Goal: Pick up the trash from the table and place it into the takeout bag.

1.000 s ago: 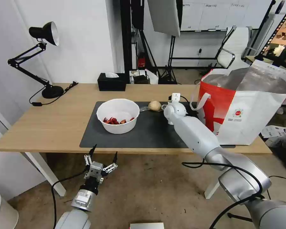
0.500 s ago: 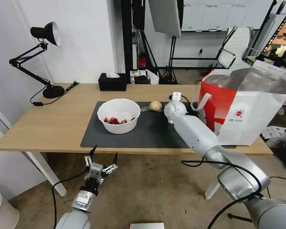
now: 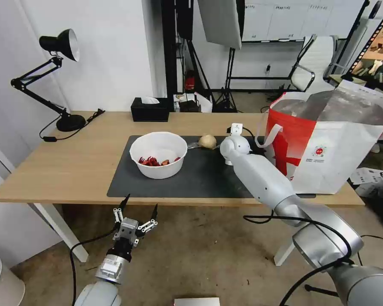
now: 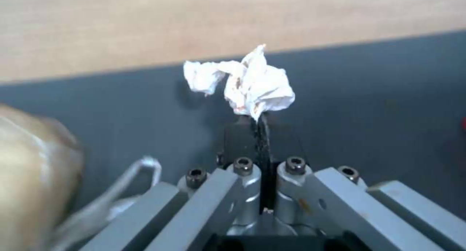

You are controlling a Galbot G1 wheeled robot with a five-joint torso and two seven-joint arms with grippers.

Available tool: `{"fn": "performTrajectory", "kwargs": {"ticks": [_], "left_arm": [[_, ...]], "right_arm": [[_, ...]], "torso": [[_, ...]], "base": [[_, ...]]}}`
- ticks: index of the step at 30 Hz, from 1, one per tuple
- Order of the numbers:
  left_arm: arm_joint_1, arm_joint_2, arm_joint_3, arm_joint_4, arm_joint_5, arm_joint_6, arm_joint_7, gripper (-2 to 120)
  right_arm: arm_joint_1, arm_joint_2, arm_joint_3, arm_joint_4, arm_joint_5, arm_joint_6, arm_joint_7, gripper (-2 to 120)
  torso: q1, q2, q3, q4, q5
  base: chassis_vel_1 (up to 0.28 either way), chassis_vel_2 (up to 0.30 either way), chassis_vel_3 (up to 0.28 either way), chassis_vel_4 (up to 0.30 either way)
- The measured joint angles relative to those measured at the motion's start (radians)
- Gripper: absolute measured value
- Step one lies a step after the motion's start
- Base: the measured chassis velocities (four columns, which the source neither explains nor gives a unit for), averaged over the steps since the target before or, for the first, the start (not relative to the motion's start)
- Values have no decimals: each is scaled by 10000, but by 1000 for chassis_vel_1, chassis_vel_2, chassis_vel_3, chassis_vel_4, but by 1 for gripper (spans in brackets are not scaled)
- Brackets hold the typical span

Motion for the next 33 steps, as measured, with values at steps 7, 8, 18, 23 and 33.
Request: {"fn": "performTrajectory", "kwargs": {"ticks": [7,8,18,23,33], "left_arm": [[-25,-5,61,2,-2,-6,10,100],[-26,-6,64,2,-2,-7,10,100],[0,2,2,-106,-17,-21,6,100],[13,26,-15,-126,-23,-21,1,100],[18,-58,158,-125,32,4,-2,100]], "right_arm": [[-536,-983,-41,2805,-372,674,373,0],[-632,-1168,-42,3414,-474,799,457,0],[-1506,-2555,404,6725,-2079,2724,129,0],[-2062,-3510,1160,7741,-3241,3567,-525,0],[-2306,-5239,2379,8217,-3040,1780,1818,0]], "torso": [[-1,0,0,-1,0],[0,-1,0,-1,0],[0,0,-2,2,2],[-1,0,-2,1,2],[-1,0,-2,-1,3]], "base": [[0,0,0,0],[0,0,0,0],[0,0,0,0],[0,0,0,0],[0,0,0,0]]}}
